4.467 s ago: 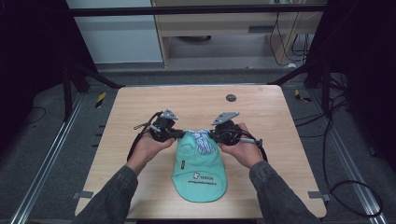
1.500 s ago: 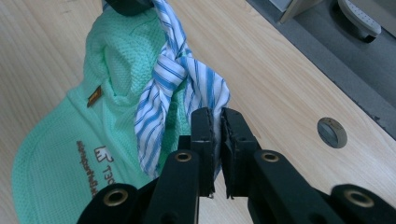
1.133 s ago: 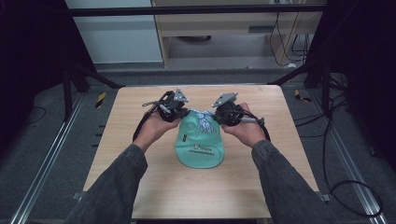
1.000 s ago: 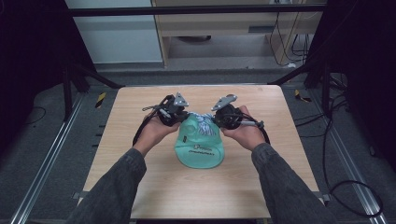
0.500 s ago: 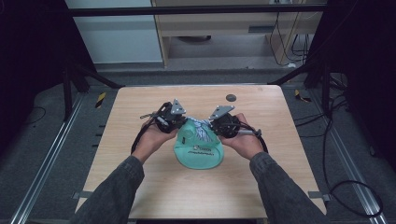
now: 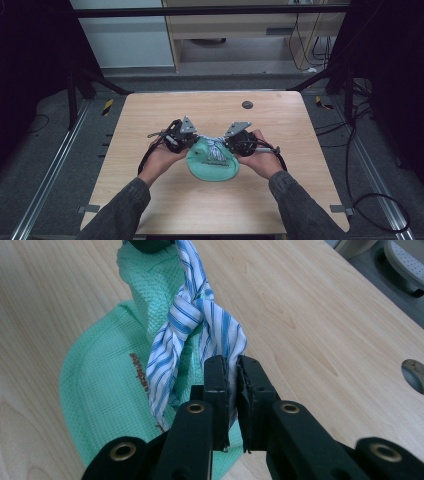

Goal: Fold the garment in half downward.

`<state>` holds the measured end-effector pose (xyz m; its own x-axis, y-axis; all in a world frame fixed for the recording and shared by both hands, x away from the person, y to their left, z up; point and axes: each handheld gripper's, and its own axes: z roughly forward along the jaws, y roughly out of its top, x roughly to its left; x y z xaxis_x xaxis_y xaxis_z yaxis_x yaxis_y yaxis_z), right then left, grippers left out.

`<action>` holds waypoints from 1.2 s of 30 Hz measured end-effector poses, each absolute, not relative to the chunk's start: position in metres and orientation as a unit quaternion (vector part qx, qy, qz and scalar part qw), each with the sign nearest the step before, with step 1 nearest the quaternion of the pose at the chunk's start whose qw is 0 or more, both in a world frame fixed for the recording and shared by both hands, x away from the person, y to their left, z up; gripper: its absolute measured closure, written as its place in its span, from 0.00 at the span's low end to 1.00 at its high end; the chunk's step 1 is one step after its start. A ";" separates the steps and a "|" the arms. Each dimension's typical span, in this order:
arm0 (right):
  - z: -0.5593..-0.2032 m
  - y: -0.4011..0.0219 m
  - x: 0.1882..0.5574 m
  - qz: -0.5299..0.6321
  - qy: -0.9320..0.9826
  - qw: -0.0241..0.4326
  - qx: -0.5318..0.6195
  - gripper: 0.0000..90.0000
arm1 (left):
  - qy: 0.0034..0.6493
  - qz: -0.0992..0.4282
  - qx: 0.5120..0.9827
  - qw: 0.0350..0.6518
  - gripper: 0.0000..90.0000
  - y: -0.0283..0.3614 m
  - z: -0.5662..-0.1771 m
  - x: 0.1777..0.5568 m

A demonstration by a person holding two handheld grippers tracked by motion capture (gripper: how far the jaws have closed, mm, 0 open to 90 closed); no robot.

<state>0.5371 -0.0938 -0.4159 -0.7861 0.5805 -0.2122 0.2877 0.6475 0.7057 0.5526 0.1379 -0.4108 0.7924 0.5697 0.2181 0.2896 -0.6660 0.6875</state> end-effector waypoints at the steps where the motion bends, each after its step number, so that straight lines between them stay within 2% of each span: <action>1: -0.419 -0.094 0.537 0.335 0.885 0.212 0.244 0.93 | 0.243 0.208 0.888 0.330 0.95 0.137 -0.413 0.549; 15: -0.430 -0.096 0.523 0.334 0.888 0.197 0.246 0.89 | 0.256 0.195 0.883 0.342 0.95 0.139 -0.427 0.527; 20: -0.433 -0.094 0.516 0.337 0.889 0.188 0.247 0.83 | 0.257 0.192 0.879 0.353 0.95 0.139 -0.431 0.519; 23: -0.436 -0.091 0.512 0.334 0.890 0.179 0.252 0.74 | 0.256 0.190 0.878 0.358 0.95 0.138 -0.433 0.515; 26: -0.438 -0.090 0.510 0.332 0.891 0.171 0.259 0.70 | 0.257 0.187 0.876 0.362 0.95 0.138 -0.435 0.511; 34: -0.444 -0.089 0.505 0.332 0.891 0.161 0.266 0.74 | 0.261 0.179 0.874 0.370 0.95 0.145 -0.442 0.501; 36: -0.447 -0.089 0.503 0.336 0.890 0.157 0.264 0.78 | 0.260 0.175 0.875 0.369 0.95 0.146 -0.446 0.498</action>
